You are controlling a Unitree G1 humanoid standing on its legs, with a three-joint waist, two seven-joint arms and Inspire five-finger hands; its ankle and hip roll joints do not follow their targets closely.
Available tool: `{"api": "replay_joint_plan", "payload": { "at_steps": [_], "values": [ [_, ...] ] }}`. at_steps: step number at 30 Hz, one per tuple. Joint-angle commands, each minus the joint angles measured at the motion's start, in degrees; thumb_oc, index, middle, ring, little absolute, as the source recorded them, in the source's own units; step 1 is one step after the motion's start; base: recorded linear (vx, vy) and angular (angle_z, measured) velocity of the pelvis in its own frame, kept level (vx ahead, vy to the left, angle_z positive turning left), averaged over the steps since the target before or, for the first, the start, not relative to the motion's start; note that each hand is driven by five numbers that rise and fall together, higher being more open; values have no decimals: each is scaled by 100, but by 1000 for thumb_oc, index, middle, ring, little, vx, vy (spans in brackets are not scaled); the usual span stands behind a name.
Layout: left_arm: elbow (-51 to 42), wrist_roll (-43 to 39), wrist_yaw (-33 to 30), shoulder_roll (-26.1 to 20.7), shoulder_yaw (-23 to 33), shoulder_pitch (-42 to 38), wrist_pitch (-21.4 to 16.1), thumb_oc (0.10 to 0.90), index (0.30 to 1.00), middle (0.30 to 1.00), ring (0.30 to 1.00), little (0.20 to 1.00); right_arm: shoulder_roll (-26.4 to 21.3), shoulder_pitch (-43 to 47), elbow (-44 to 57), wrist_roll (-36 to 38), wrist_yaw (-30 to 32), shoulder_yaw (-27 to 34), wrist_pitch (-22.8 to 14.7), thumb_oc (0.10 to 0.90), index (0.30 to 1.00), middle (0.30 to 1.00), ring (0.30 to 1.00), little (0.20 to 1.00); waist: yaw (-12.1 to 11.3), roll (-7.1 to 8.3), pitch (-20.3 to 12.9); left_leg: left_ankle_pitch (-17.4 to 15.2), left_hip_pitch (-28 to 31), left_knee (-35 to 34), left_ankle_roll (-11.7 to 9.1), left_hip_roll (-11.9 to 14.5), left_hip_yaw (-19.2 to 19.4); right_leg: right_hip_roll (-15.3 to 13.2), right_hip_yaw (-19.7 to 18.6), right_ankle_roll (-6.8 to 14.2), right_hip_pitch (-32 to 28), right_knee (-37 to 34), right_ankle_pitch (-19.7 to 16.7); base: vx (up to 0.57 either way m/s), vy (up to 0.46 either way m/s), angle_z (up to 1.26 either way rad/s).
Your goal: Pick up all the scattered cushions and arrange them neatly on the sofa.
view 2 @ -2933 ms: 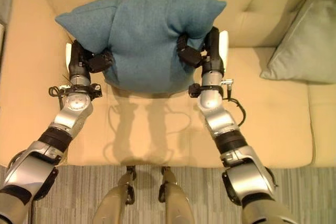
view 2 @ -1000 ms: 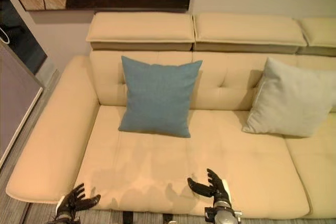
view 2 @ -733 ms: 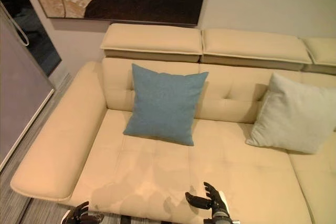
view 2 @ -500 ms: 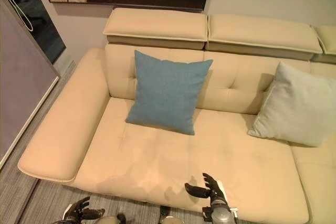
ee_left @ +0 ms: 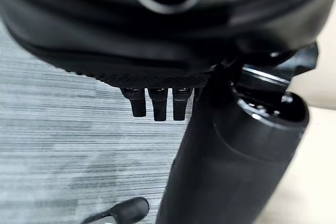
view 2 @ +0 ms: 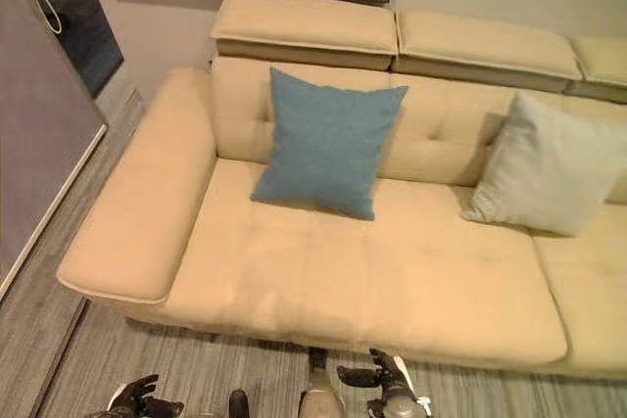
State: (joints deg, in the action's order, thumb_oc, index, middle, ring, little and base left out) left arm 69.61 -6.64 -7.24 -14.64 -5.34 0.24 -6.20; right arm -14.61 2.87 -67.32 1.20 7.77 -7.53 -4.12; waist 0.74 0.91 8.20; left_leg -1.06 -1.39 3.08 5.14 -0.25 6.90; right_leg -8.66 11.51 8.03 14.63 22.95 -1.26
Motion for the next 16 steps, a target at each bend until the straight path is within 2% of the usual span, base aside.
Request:
{"api": "replay_joint_plan", "payload": {
  "at_steps": [1, 3, 5, 9, 16],
  "values": [
    [-96, 99, -75, -151, 95, 5, -87, 800, 900, 900, 900, 900, -309, 121, 405, -42, 172, 29, -180, 800, 900, 900, 900, 900, -241, 158, -59, -357, -30, -111, -400, -160, -509, -1, 32, 37, -968, -835, 273, -136, -143, -32],
    [-129, -1, -90, -66, 112, 20, -118, 800, 900, 900, 900, 900, -273, 134, 281, -47, 210, -4, -158, 800, 900, 900, 900, 900, -336, 275, -306, -286, -69, -234, -496, -138, -369, 78, 114, 60, -1470, -1831, 359, -64, -207, -51],
    [-192, -138, -86, -6, 113, -17, -112, 800, 900, 900, 900, 900, -284, 157, 200, 32, 216, 5, -123, 800, 900, 900, 900, 900, -306, 265, -384, -127, -15, -398, -583, -67, -334, 203, 67, 32, -1606, -2225, 313, -46, -171, -53],
    [-107, 25, -60, 30, -38, -111, -49, 800, 900, 900, 900, 900, -236, 102, -47, 34, 262, -12, -114, 800, 900, 900, 900, 900, -224, 222, -418, 41, 160, -680, -676, -8, -371, 293, 159, 0, -1794, -2518, 264, -23, -70, 0],
    [28, 203, -87, 64, -152, -98, 14, 800, 900, 900, 900, 900, -197, 14, -305, -30, 287, -37, -88, 800, 900, 900, 900, 900, -194, 199, -439, 54, 352, -746, -724, 51, -415, 345, 188, -38, -1982, -2588, 292, 5, -28, 8]
  ]
}}
